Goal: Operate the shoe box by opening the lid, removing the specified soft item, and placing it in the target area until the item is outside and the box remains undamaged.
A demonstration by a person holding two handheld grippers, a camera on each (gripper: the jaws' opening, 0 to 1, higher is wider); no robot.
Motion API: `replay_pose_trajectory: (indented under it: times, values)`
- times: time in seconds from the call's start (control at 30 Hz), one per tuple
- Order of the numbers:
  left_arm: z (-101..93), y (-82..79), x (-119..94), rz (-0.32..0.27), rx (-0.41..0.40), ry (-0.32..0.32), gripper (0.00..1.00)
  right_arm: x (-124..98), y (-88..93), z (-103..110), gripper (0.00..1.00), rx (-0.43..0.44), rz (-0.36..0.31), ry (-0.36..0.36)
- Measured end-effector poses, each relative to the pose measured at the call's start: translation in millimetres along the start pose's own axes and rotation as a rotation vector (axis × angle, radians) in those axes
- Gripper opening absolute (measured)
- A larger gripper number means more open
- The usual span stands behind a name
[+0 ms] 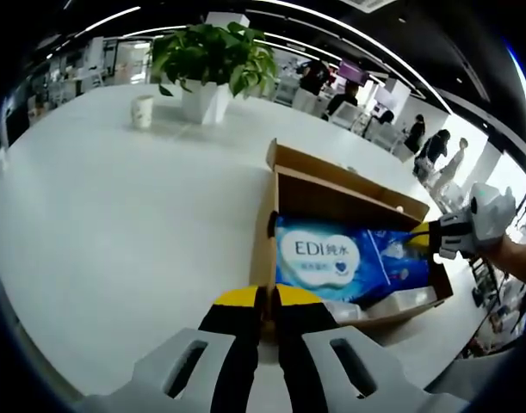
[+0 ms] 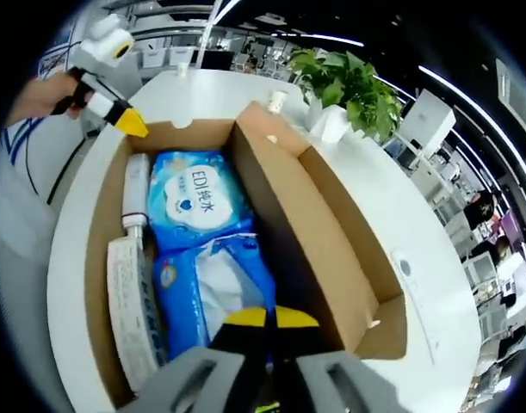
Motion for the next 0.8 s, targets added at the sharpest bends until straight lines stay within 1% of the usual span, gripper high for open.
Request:
replay_pose_trajectory:
  times: [0.13,0.27,0.47,0.6,0.63,0.67,0.7,0.8]
  values:
    - [0.0,0.3,0,0.001,-0.001,-0.001,0.03,-8,-11.1,0,0.0,0.005,-0.039,0.008]
    - [0.0,0.4,0,0.002,-0.002,0.0,0.03,-13,-18.8,3,0.0,-0.02,-0.048,0.013]
    - [0.5,0.6,0,0.0,-0.005,-0.001,0.03,-17,-18.1,7,0.0,-0.045,-0.04,0.012]
    - [0.3,0.4,0,-0.003,-0.003,-0.002,0.03,-20,-21.0,5,0.0,-0.037,-0.06,0.019]
    - [0.0,0.4,0,-0.003,-0.005,-0.002,0.03,-22,-29.6,4,0.0,-0.033,-0.103,0.026]
    - [-0.2,0.4,0,-0.004,-0.006,-0.003,0.03,-24,-32.8,4,0.0,-0.034,-0.102,0.029]
    - [-0.4,0.3,0,-0.004,-0.004,-0.004,0.03,-25,-39.3,2,0.0,-0.054,-0.104,0.036]
    - [-0.7,0.3,0,-0.006,-0.004,-0.008,0.03,-25,-47.7,0,0.0,-0.086,-0.095,0.035]
Point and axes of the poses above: the point that each gripper's makers call its tool centre point, and the gripper's own axes: x roughly forward along the fingers, z roughly to its left, y roughly out of its underside, the point moved 7 cm from there along -x, roughly backward along the fingers, and after that the axes turned 5 degrees about -y, right-handed, at the moved point
